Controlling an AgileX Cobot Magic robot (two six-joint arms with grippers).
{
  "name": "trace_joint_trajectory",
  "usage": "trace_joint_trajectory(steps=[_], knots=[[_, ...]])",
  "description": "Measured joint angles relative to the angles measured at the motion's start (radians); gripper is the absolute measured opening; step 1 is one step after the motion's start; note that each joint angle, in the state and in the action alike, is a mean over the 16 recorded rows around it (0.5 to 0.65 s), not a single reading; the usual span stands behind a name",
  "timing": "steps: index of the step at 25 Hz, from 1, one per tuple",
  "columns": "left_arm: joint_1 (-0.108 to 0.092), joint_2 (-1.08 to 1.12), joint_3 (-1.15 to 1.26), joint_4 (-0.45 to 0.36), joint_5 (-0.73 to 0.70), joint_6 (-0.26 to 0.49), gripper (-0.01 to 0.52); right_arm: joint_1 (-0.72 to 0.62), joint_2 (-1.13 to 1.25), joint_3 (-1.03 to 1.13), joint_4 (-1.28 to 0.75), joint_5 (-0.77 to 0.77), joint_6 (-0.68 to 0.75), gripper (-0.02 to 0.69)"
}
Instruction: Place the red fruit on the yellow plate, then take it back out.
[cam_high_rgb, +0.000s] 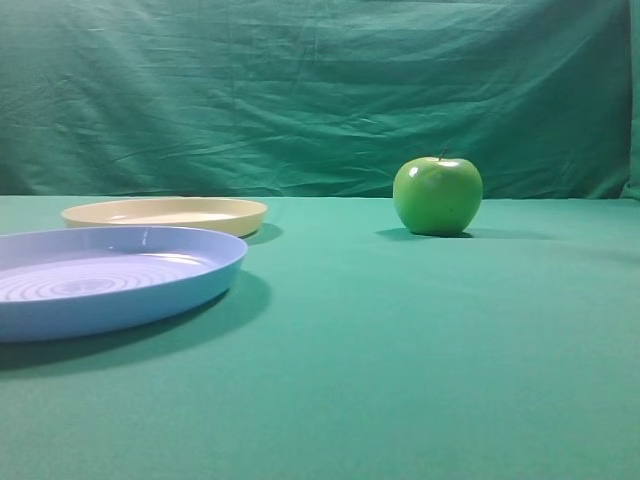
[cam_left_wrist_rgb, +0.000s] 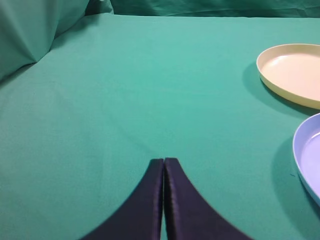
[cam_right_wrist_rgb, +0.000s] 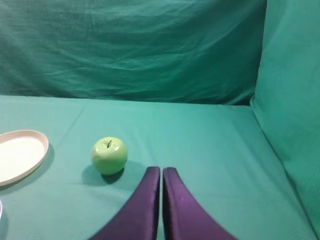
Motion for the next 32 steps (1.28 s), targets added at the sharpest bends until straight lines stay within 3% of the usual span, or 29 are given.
trace_joint_trajectory(steps=[8,16,32], knots=[[0.000,0.000,0.000,0.000,0.000,-0.001,0.000,-0.051,-0.131,0.269,-0.053,-0.180,0.045,0.000],[0.000,0.000,0.000,0.000,0.000,-0.001,0.000,-0.084,-0.183,0.468,-0.059,-0.243,0.111,0.000],[0.000,0.000,0.000,0.000,0.000,-0.002,0.000,-0.091,-0.187,0.585,-0.059,-0.259,0.115,0.000]])
